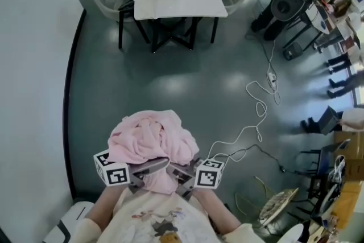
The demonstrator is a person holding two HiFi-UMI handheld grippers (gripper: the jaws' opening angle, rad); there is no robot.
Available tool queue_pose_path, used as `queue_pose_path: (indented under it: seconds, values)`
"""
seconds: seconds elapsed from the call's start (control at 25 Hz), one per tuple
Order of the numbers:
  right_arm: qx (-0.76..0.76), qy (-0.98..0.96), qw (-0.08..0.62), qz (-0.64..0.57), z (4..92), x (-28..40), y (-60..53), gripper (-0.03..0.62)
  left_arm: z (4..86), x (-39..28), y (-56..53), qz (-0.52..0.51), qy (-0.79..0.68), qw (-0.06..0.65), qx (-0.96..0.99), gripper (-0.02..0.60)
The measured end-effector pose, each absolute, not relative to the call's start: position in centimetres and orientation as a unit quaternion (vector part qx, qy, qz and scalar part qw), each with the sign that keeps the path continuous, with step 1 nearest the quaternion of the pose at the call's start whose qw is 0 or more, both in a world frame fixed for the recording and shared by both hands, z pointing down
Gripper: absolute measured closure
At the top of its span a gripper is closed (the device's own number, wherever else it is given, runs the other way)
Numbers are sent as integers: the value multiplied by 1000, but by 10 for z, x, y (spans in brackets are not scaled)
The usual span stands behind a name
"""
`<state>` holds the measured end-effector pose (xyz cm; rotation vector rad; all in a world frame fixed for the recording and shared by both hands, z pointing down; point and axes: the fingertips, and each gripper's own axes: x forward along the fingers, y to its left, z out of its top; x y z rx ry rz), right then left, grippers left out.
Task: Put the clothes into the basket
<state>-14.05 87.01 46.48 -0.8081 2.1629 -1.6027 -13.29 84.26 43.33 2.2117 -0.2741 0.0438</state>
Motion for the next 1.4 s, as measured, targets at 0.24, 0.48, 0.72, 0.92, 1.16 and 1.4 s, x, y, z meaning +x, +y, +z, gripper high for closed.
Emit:
queue_pose_path:
  seconds: [0.24,0.48,0.72,0.92,1.16,1.4]
  values:
    - [-282,770,157,-550,453,-156,848,316,426,-150,823,9,-115,437,892,100]
    - [-275,773,150,-552,454,-159,825,316,427,-153,800,-3,-125,437,891,100]
    - [-259,774,141,-560,462,-163,795,316,430,-159,767,-8,-138,438,888,100]
    - [-246,773,144,-567,468,-142,744,316,435,-137,716,-3,-146,440,886,100]
    - [-241,775,156,-563,465,-100,667,316,434,-94,641,7,-141,435,889,100]
    - [-231,778,165,-560,452,-49,588,316,420,-43,562,14,-147,425,893,100]
